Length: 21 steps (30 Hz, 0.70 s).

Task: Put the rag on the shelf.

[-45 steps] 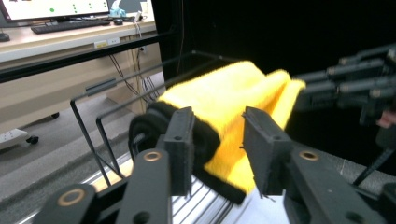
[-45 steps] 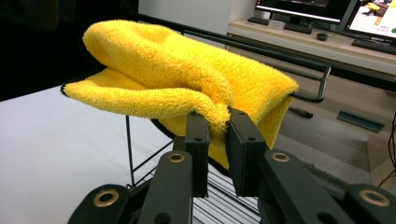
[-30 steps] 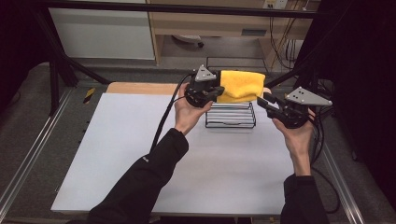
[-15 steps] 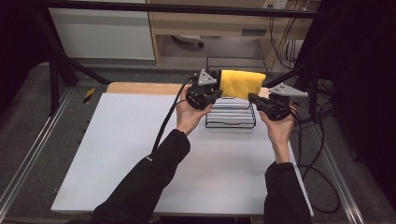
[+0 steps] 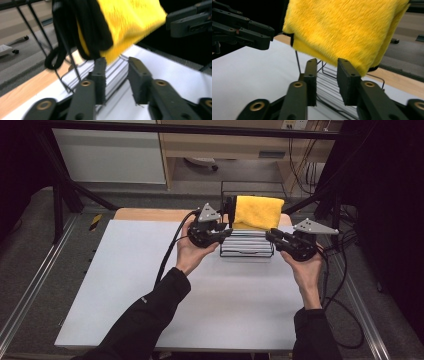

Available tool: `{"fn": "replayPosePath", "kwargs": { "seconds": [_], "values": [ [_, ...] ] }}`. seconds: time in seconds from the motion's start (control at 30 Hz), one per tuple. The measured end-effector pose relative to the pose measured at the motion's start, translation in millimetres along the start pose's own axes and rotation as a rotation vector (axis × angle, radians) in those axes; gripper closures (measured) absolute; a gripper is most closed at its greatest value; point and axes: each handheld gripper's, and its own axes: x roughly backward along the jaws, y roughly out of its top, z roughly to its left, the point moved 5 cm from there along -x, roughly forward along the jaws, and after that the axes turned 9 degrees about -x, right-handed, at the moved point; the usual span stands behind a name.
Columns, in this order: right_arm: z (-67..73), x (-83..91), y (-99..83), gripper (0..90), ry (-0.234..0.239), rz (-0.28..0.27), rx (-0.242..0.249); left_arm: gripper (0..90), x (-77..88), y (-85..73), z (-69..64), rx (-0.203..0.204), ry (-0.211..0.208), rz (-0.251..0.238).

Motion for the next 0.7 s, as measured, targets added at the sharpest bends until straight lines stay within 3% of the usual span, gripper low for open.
{"fn": "replayPosePath", "kwargs": {
  "seconds": [0.27, 0.3, 0.37, 0.53, 0.6, 0.63, 0.7],
  "values": [
    [11.3, 3.9, -26.8, 41.7, 0.019, 0.034, -0.037, 38.8, 30.1, -50.1, -2.6, 0.042, -0.022, 0.040],
    [12.1, 3.7, -30.0, 38.9, 0.019, 0.040, -0.037, 36.3, 30.1, -50.1, -2.6, 0.042, -0.022, 0.040],
    [13.9, 2.2, -36.7, 32.3, 0.026, 0.053, -0.045, 30.3, 41.5, -72.7, -1.3, 0.044, -0.007, 0.069],
    [17.7, -4.5, -55.0, 18.4, 0.019, 0.093, -0.039, 20.8, 66.3, -114.1, 4.5, 0.086, 0.011, 0.076],
    [19.5, -8.0, -62.7, 15.1, 0.034, 0.110, -0.050, 16.2, 71.3, -122.6, 5.9, 0.094, 0.017, 0.082],
    [20.5, -9.8, -66.7, 12.9, 0.044, 0.120, -0.050, 13.2, 81.9, -138.7, 8.9, 0.105, 0.036, 0.100],
    [21.6, -13.3, -74.5, 10.3, 0.044, 0.136, -0.051, 10.5, 92.3, -153.7, 11.5, 0.117, 0.053, 0.112]
  ]
}}
